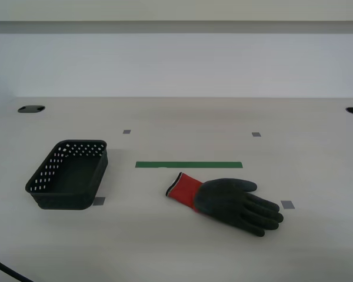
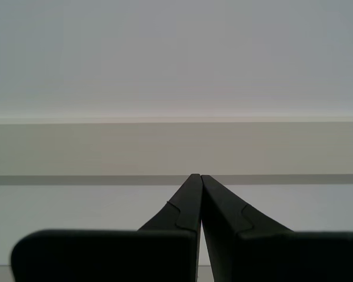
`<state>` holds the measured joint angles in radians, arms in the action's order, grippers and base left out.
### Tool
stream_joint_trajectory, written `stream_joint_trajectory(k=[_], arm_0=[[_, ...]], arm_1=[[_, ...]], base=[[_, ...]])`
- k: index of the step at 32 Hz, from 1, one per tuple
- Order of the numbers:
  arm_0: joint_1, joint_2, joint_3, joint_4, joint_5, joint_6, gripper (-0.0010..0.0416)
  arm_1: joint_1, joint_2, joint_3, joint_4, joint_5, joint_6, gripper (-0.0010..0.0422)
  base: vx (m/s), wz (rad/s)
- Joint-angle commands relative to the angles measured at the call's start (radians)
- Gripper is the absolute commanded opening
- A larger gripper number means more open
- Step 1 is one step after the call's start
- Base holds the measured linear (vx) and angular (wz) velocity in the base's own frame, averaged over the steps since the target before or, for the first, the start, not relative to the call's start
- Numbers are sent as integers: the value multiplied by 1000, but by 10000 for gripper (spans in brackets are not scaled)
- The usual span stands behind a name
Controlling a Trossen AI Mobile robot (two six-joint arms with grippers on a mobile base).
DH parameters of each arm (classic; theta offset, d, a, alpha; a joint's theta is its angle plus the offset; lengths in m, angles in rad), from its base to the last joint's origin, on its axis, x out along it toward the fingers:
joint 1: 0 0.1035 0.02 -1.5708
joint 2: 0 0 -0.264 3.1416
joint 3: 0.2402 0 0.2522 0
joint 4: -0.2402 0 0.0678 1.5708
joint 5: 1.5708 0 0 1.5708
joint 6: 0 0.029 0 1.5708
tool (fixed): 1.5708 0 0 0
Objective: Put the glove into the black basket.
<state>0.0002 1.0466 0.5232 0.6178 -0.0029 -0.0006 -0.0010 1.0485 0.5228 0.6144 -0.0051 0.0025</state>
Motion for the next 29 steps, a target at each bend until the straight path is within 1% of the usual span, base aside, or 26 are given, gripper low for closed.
stream_joint_trajectory(k=[1, 29], arm_0=[[0, 0, 1, 2, 0, 0, 1], [0, 0, 1, 2, 0, 0, 1]], arm_1=[[1, -1, 0, 4, -2, 1, 0], [0, -1, 8, 5, -2, 5, 0]], base=[[0, 0], [0, 0]])
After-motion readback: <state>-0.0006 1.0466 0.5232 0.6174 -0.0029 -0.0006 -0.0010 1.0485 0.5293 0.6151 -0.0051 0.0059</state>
